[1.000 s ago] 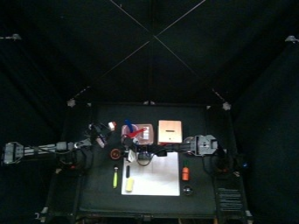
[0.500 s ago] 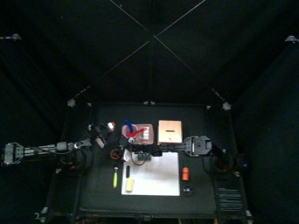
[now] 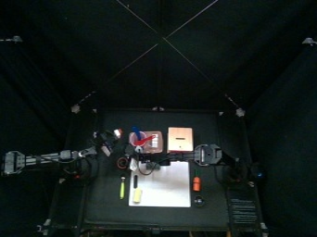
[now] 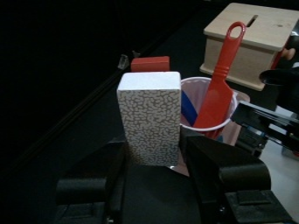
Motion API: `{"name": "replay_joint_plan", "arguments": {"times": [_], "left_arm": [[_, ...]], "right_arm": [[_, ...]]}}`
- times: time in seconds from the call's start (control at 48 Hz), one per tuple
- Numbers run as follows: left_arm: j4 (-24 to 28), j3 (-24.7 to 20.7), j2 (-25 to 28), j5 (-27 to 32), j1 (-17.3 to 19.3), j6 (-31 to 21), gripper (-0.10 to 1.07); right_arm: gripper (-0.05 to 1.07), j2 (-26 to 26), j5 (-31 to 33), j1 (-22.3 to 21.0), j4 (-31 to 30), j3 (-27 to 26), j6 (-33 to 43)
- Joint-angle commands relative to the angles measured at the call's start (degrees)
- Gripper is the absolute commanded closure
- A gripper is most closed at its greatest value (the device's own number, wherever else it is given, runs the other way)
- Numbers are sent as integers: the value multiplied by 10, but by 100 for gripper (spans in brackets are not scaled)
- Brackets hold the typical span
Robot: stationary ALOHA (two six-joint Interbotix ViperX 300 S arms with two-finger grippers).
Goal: Unwrap salmon sushi
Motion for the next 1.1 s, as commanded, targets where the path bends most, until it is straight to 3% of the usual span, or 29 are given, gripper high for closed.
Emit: {"name": "replay_joint_plan", "arguments": {"times": [0.0,0.25,0.542,0.75,1.083], "left_arm": [[2,-7,1,2,3,-1,30],[-8,-7,1,-2,3,-1,30],[-7,-23,1,-37,-2,-8,30],[-5,-45,1,-76,-25,-8,30],[5,-65,6,-194,-71,-7,30]], "right_arm": [[8,-15,-1,0,0,-17,1],[7,-67,5,0,-1,26,-3],[7,-217,-11,-3,-3,192,1],[7,-289,-37,0,-4,289,-2],[8,-416,-47,18,-12,437,5]]}}
